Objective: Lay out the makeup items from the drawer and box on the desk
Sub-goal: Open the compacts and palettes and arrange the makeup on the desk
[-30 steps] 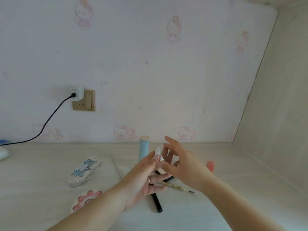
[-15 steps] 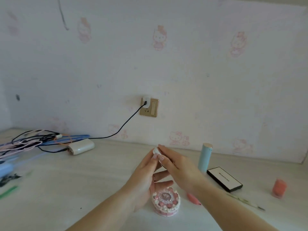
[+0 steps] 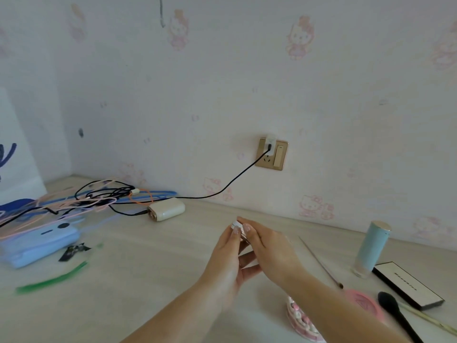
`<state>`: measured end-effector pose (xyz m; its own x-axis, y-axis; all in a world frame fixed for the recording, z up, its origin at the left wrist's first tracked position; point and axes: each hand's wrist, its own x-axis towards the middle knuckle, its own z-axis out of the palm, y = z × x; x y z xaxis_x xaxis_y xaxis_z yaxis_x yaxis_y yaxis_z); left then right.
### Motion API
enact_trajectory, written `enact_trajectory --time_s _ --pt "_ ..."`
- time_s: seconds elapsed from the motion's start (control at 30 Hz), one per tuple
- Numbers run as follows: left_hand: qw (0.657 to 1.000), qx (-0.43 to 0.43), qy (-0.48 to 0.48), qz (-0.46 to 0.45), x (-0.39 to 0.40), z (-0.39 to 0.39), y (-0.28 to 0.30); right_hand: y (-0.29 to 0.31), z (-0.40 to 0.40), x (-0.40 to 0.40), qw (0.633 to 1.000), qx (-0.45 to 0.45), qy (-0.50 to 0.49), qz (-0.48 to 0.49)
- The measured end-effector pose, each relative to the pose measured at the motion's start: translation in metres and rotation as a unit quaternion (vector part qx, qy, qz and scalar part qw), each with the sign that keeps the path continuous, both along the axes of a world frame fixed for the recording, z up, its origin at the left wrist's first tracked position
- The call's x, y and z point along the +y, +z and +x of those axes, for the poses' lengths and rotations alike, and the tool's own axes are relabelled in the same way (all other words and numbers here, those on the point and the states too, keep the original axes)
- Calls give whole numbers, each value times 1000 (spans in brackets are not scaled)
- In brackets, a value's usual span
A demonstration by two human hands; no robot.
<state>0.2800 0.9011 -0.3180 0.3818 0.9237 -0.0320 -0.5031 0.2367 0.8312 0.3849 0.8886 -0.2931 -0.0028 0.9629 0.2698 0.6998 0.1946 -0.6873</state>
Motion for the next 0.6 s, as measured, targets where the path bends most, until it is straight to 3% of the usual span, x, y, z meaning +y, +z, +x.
enact_trajectory --time_s 0.27,0.6 --pt "999 -21 4 -26 20 -12 -4 -10 -5 28 998 50 25 -10" --pt "1000 -29 9 -4 43 -7 -13 -17 -6 43 1000 -1 26 2"
